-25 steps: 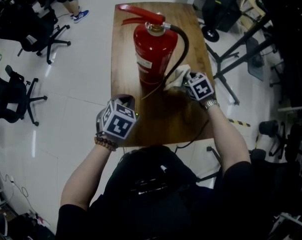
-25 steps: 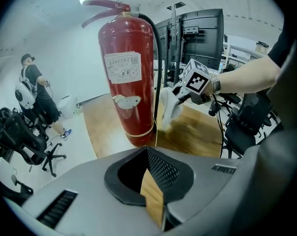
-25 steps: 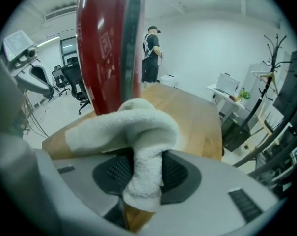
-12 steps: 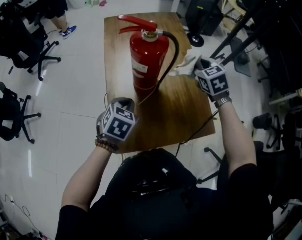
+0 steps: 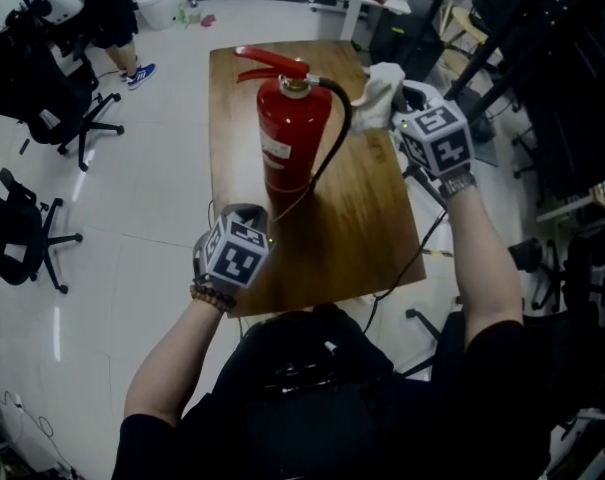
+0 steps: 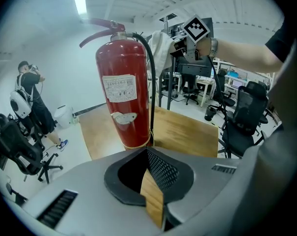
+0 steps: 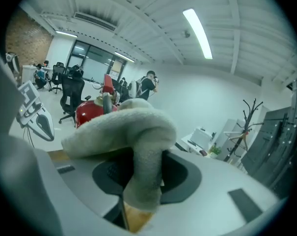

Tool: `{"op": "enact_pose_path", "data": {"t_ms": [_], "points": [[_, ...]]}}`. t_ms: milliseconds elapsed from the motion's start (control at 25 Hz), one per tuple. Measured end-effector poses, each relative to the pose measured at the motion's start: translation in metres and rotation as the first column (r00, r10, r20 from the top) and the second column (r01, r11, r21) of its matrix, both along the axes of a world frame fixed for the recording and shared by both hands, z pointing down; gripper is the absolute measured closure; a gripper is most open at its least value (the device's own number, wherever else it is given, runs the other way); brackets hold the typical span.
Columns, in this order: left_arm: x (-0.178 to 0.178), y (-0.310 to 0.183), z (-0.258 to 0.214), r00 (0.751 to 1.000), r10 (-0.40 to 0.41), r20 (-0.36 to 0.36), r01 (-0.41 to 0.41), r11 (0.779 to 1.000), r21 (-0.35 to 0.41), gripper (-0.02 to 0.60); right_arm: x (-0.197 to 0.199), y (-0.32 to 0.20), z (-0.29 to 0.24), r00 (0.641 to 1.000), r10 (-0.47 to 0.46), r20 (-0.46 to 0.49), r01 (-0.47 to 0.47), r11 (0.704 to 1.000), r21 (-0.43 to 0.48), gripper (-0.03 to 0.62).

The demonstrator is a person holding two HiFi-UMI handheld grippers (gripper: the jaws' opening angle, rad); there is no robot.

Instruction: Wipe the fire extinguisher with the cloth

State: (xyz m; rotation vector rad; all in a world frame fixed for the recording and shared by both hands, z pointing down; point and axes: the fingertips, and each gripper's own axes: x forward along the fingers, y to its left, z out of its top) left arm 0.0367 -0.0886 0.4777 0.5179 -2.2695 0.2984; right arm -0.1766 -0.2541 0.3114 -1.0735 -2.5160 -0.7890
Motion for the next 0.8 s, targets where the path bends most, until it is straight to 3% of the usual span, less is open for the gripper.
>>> {"op": "enact_pose_path", "data": {"t_ms": [200, 360, 560, 800], "points": [[-0.015, -0.007, -0.003, 0.998, -0.060, 0.003, 0.060, 0.998, -0.008, 0.581, -0.013, 0.020, -0.010, 0.990, -0.132, 0.050, 0.129, 0.990, 0.047, 0.437], [-0.026, -0.018, 0.000, 0.995, -0.100, -0.011, 0.100, 0.995, -0.023, 0.581, -0.021, 0.037, -0.009, 0.963, -0.262, 0.061, 0.257, 0.963, 0.082, 0.437], [-0.036, -0.024, 0.005, 0.986, -0.164, -0.032, 0.162, 0.986, -0.045, 0.581, -0.022, 0.058, 0.003, 0.904, -0.425, 0.054, 0.418, 0.902, 0.111, 0.437], [-0.044, -0.031, 0.008, 0.974, -0.223, -0.046, 0.219, 0.973, -0.067, 0.581, -0.011, 0.079, 0.023, 0.812, -0.583, 0.028, 0.572, 0.806, 0.153, 0.437]]}}
